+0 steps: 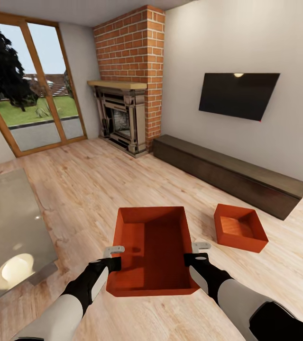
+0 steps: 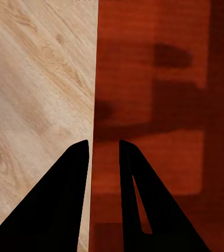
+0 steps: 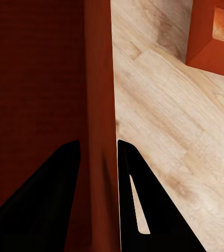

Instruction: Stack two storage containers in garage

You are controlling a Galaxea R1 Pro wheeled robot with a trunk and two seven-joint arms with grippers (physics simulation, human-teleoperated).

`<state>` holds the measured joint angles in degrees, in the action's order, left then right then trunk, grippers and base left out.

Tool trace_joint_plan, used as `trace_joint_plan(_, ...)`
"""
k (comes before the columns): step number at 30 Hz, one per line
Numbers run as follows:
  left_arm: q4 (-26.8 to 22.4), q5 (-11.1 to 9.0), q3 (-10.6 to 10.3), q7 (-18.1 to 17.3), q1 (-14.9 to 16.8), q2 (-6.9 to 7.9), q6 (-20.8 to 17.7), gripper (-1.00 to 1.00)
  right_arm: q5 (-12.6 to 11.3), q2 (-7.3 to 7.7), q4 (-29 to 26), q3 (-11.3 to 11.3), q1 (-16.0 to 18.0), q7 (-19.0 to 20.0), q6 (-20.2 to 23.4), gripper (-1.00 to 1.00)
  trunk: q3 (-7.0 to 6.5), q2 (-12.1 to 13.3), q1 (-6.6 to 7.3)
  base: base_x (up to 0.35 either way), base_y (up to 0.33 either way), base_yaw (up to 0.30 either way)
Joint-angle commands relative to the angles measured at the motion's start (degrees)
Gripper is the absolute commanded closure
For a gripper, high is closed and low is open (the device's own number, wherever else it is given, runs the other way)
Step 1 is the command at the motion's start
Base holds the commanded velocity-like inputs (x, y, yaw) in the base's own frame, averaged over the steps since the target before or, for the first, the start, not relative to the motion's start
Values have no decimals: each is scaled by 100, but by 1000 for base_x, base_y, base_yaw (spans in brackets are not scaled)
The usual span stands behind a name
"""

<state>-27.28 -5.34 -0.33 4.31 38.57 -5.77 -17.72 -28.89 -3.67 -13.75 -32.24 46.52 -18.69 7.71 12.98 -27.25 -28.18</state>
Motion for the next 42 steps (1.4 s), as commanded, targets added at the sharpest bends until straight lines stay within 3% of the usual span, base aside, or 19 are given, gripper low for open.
trace_joint_plan(1,-14,104,15,96,1,6,-47,100,68,16,-5,-19,6,-82,47,100,-18,32,20,0,0,0)
trace_joint_plan(11,-14,104,16,95,1,6,-39,100,68,16,-5,-19,6,-82,47,100,-288,434,239,0,0,0)
trace_joint_plan(42,-21,112,16,85,1,6,-38,100,68,16,-5,-19,6,-80,47,100,-567,434,239,0,0,0)
